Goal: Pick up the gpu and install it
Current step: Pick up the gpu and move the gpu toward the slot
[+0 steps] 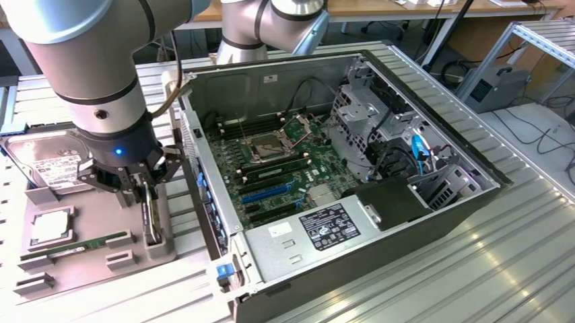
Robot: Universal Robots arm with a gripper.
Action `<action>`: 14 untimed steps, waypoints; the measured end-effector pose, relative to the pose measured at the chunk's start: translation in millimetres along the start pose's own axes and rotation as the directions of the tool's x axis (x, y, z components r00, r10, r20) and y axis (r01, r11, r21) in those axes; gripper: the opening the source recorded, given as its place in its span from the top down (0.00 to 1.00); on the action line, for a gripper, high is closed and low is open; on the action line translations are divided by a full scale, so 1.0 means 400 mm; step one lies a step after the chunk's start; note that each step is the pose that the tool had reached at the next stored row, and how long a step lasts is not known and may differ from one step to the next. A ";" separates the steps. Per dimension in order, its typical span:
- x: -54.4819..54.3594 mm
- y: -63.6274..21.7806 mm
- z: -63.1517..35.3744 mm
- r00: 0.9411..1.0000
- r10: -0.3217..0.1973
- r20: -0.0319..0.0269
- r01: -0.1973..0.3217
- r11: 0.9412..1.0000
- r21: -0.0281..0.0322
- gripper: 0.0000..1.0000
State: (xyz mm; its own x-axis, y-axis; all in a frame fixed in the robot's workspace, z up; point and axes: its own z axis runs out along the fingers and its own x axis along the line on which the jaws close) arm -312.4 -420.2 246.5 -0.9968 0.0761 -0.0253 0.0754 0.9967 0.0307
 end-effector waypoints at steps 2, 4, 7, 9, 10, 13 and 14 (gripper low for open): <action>0.000 0.000 -0.001 1.000 0.000 0.000 0.000 1.000 0.000 0.73; 0.000 0.000 -0.003 1.000 0.000 0.000 0.000 1.000 0.000 0.73; 0.000 0.000 -0.004 1.000 0.000 0.000 0.000 1.000 0.000 0.73; 0.000 0.000 -0.005 1.000 0.000 0.000 0.000 1.000 0.000 0.73; 0.000 0.000 -0.005 1.000 0.000 0.000 0.000 1.000 0.000 0.73; 0.000 0.000 -0.008 1.000 0.000 0.000 0.000 1.000 0.000 0.73; 0.000 0.000 -0.008 1.000 0.000 0.000 0.000 1.000 0.000 0.73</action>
State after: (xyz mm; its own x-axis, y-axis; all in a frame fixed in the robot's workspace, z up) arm -312.3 -420.1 249.8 -0.9968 0.0762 -0.0255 0.0754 0.9967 0.0310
